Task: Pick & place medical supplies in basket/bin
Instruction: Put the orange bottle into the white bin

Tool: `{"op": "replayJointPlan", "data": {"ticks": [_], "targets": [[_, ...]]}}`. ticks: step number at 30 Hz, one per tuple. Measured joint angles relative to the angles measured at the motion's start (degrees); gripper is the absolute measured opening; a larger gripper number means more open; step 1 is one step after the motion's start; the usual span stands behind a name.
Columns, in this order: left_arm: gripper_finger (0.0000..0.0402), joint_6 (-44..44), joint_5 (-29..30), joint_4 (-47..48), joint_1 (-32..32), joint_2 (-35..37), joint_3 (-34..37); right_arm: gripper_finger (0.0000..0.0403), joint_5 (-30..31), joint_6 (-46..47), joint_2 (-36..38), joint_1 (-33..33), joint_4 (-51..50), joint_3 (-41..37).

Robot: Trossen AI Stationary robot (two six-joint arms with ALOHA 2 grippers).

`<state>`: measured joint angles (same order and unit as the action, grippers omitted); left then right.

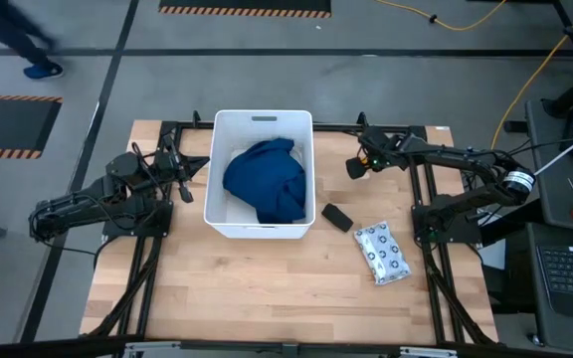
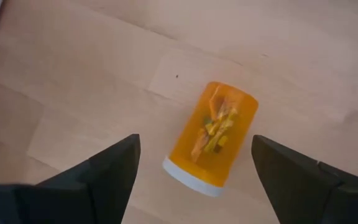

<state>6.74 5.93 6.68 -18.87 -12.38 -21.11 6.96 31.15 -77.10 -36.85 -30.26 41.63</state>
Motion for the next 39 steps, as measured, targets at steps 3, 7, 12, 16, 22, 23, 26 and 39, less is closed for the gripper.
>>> {"op": "replayJointPlan", "data": {"ticks": [3,7,12,16,22,23,26,39], "targets": [[0.0005,0.00,0.00,0.00,0.00,0.01,-0.02,0.0310,0.01,0.47,-0.03,0.49,-0.29,0.00],[0.0008,0.02,0.02,0.00,0.02,0.01,-0.02,0.0310,0.46,1.71,-0.31,1.42,0.96,-1.47],[0.0006,0.02,0.17,0.00,0.00,0.00,-0.02,0.0310,1.18,3.15,-0.48,1.54,6.57,-4.50],[0.0004,0.02,0.17,0.00,0.02,0.00,-0.02,0.0310,1.24,3.34,-0.48,1.48,9.23,-6.29],[0.0005,0.02,0.17,0.00,0.01,0.00,-0.02,0.0310,4.21,3.35,-1.73,1.47,9.49,-6.78],[0.0005,0.02,0.17,0.00,0.02,0.00,-0.02,0.0310,5.06,3.33,-2.11,1.47,9.51,-6.78],[0.0002,0.02,0.18,0.00,0.02,0.00,-0.02,0.0310,6.53,3.16,-3.76,1.47,9.49,-6.78],[0.0002,0.02,0.22,0.00,0.00,0.00,-0.02,0.0278,6.43,1.17,-8.83,1.50,9.98,-6.56]]}}
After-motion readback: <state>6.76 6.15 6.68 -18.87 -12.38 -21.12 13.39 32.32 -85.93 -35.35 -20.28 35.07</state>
